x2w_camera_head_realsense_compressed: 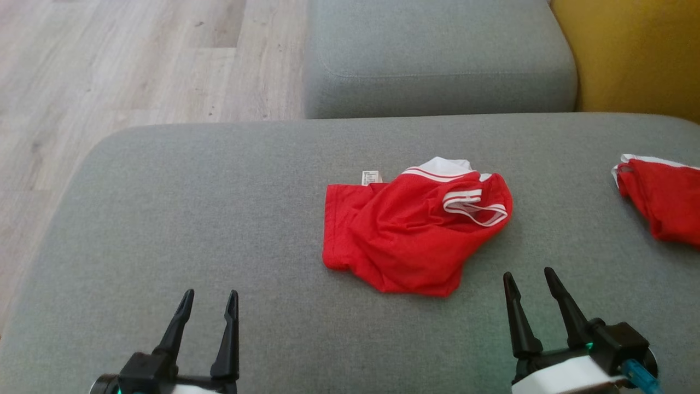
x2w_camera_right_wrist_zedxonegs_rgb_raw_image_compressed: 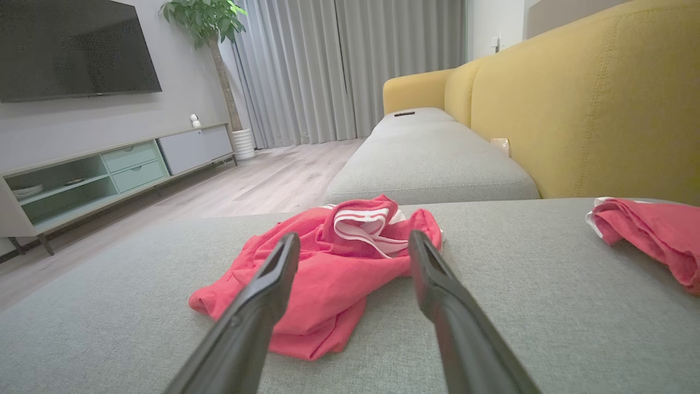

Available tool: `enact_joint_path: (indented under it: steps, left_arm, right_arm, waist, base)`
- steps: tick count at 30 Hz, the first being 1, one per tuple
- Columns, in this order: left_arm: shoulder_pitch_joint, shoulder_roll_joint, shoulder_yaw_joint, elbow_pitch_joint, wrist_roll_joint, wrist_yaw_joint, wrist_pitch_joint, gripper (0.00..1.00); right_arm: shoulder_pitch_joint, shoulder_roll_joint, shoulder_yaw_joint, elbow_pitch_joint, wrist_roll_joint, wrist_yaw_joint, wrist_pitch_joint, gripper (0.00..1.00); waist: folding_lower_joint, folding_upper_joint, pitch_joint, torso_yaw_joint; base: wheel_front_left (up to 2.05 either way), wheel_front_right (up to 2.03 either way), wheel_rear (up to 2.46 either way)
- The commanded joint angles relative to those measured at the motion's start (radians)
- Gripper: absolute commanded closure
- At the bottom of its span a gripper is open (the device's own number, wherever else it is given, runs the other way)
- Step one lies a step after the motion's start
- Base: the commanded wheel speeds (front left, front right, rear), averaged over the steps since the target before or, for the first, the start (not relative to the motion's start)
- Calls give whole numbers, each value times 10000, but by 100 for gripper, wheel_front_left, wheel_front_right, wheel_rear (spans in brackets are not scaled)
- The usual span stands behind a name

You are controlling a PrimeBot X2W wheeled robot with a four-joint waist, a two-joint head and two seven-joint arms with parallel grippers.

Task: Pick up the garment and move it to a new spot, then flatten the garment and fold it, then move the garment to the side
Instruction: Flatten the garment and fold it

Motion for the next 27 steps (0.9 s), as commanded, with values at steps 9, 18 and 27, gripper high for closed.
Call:
enact_joint_path:
  steps: [9, 18, 27]
  left_arm:
    - [-1236, -81, -323, -121, 164, -199, -76, 0]
    - [-4276, -81, -2409, 1481, 448, -733, -76, 0]
    - [-8297, -81, -4836, 4703, 2, -1067, 287, 0]
  right_arm:
    - [-618, -34, 75, -622, -259, 65, -65, 0]
    - [-1582, -34, 166, -1368, 290, 65, -65, 0]
    - [-2411, -34, 353, -1870, 479, 65, -65, 0]
  waist:
    - [1, 0, 685, -417]
    - [1, 0, 2569, -1239]
    - [1, 0, 3941, -2413]
  base:
    - [0, 0, 0]
    - [0, 0, 0]
    - [0, 0, 0]
